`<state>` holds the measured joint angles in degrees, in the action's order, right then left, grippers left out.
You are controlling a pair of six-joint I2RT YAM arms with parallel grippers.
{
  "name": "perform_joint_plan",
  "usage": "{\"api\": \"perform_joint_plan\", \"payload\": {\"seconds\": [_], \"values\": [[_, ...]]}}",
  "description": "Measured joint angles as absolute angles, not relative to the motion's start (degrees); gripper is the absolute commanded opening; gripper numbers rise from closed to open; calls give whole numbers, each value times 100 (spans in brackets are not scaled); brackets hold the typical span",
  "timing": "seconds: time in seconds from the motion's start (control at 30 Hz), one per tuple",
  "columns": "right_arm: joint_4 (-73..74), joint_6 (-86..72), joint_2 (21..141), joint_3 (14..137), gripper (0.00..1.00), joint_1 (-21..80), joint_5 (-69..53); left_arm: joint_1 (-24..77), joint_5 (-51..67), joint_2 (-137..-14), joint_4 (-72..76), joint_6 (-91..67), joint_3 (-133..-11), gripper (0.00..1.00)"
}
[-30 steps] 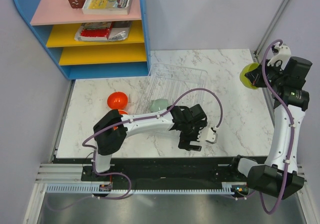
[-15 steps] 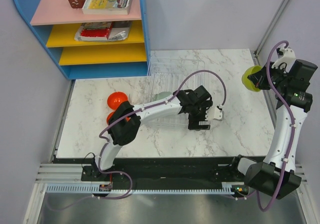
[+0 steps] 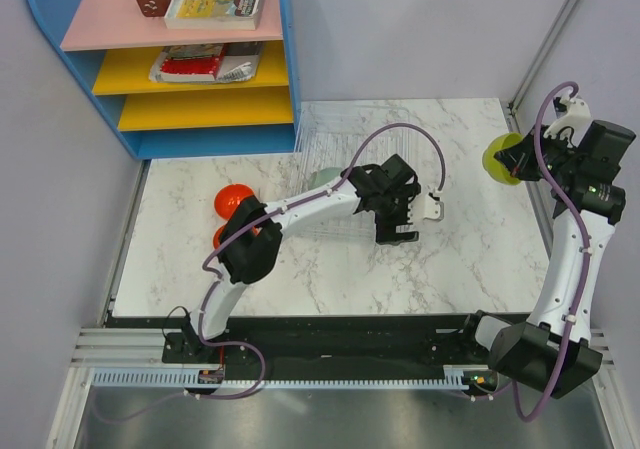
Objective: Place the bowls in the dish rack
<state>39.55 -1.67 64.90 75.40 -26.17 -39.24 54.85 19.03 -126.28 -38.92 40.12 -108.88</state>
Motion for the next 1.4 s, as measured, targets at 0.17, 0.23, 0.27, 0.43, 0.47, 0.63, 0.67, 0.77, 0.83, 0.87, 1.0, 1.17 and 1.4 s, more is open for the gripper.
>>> {"api": "perform_joint_plan", "payload": {"seconds": [0.17, 0.23, 0.27, 0.43, 0.47, 0.63, 0.67, 0.77, 0.83, 0.87, 1.0, 1.17, 1.4], "values": [[3948, -167, 6536, 7500, 0, -2624, -4027, 5653, 1706, -12468, -3787, 3765, -10822, 100], [3948, -167, 6536, 7454, 0, -2628, -4049, 5699, 1529, -12385, -3583, 3618, -10720, 100], [3948, -167, 6536, 7437, 0, -2628, -4053, 5712, 1448, -12326, -3465, 3546, -10632, 100], [3946, -167, 6536, 7352, 0, -2628, -4073, 5695, 1057, -12075, -3041, 3208, -10287, 100], [3944, -167, 6534, 7323, 0, -2628, -4080, 5693, 1015, -12057, -2985, 3142, -10259, 100], [3903, -235, 6534, 7122, 0, -2635, -4329, 5701, 744, -11799, -2648, 2781, -9887, 100], [3848, -320, 6534, 7067, 0, -2639, -4421, 5701, 716, -11688, -2617, 2709, -9795, 100], [3660, -572, 6539, 6967, 0, -2641, -4657, 5704, 663, -11386, -2591, 2523, -9699, 100], [3505, -766, 6543, 6952, 0, -2644, -4770, 5701, 593, -11190, -2491, 2414, -9699, 100], [3371, -860, 6543, 6932, 0, -2644, -4849, 5697, 554, -11085, -2405, 2362, -9699, 100], [2233, -1839, 6501, 6475, 0, -2637, -5360, 5658, 91, -10669, -2187, 2191, -9699, 100], [38, -3712, 6576, 5553, 0, -2410, -5721, 5299, -290, -9920, -2156, 1981, -9470, 100], [-2099, -5183, 7043, 5275, 0, -1168, -5642, 3868, -1, -8296, -2355, 1868, -8261, 100]]}}
